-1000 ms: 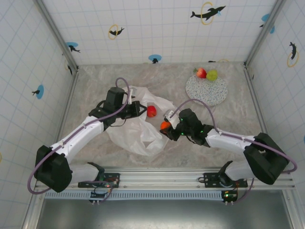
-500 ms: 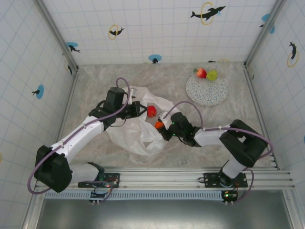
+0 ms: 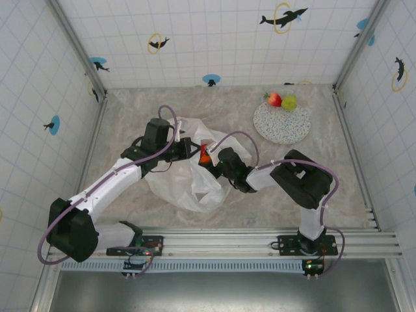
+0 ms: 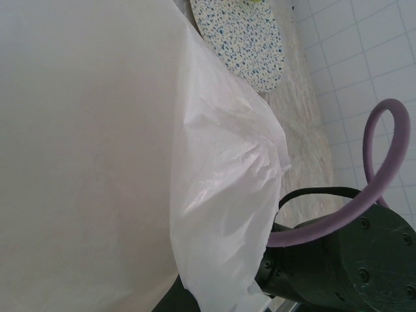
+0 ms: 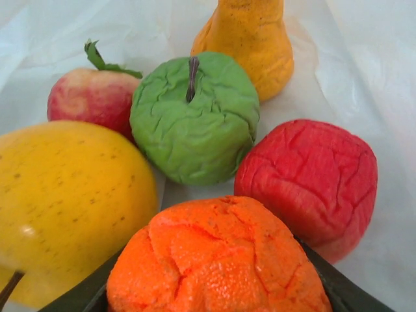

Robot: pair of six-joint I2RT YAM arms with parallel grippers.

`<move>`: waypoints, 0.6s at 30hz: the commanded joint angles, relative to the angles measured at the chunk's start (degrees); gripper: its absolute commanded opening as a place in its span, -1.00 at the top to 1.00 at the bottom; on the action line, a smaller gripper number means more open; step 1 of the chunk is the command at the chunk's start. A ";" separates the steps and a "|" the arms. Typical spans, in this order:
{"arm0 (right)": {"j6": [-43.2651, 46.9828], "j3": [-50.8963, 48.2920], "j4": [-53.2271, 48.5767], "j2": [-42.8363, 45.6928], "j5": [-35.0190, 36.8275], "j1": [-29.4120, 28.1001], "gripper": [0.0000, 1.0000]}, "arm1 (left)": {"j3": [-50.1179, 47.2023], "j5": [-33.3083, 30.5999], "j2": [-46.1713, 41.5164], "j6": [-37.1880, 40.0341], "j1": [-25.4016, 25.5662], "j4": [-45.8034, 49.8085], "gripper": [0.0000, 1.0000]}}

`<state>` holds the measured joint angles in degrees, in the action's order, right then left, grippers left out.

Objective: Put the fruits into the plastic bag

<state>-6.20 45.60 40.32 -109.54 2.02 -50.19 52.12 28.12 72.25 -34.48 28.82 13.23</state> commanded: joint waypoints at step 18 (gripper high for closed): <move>-1.96 -1.14 -3.68 6.73 1.89 -0.27 -0.65 | 1.95 2.02 0.27 1.16 -0.40 -1.05 1.00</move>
<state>-7.92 45.93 37.10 -107.11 3.27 -50.22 52.56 29.15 72.27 -34.46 28.82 13.19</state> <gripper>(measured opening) 0.821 0.040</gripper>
